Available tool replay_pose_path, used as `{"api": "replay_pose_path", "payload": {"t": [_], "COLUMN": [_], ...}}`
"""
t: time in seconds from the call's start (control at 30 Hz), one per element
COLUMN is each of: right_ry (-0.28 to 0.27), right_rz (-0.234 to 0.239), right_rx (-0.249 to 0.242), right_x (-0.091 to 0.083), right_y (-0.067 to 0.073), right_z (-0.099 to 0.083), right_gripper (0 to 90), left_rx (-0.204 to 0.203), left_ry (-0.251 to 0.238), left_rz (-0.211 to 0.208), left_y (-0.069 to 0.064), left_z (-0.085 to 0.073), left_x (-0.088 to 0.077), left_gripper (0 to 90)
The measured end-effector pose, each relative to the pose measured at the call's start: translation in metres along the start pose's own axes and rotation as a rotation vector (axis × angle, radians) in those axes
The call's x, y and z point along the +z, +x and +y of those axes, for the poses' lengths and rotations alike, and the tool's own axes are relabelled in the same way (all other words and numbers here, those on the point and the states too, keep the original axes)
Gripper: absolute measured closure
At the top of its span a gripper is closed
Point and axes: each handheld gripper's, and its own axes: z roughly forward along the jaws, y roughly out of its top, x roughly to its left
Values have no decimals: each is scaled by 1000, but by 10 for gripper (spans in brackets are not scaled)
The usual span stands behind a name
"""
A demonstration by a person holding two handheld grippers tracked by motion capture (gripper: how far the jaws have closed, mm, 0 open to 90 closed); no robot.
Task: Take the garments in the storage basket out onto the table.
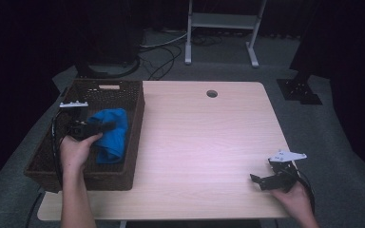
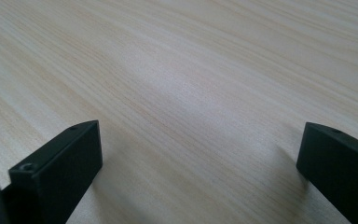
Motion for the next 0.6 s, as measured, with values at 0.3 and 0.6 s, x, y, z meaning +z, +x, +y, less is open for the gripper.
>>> {"api": "replay_pose_path", "payload": {"t": [0.3,0.6], "right_ry": [0,0], "right_rz": [0,-2], "right_rx": [0,1], "right_x": [0,0], "right_y": [0,0], "right_z": [0,0], "right_gripper": [0,0], "left_rx": [-17,-13], "left_ry": [-70,-135], "left_rz": [-64,-121], "left_y": [2,3], "left_z": [-1,0], "left_x": [-7,-12], "left_gripper": [748,748]}}
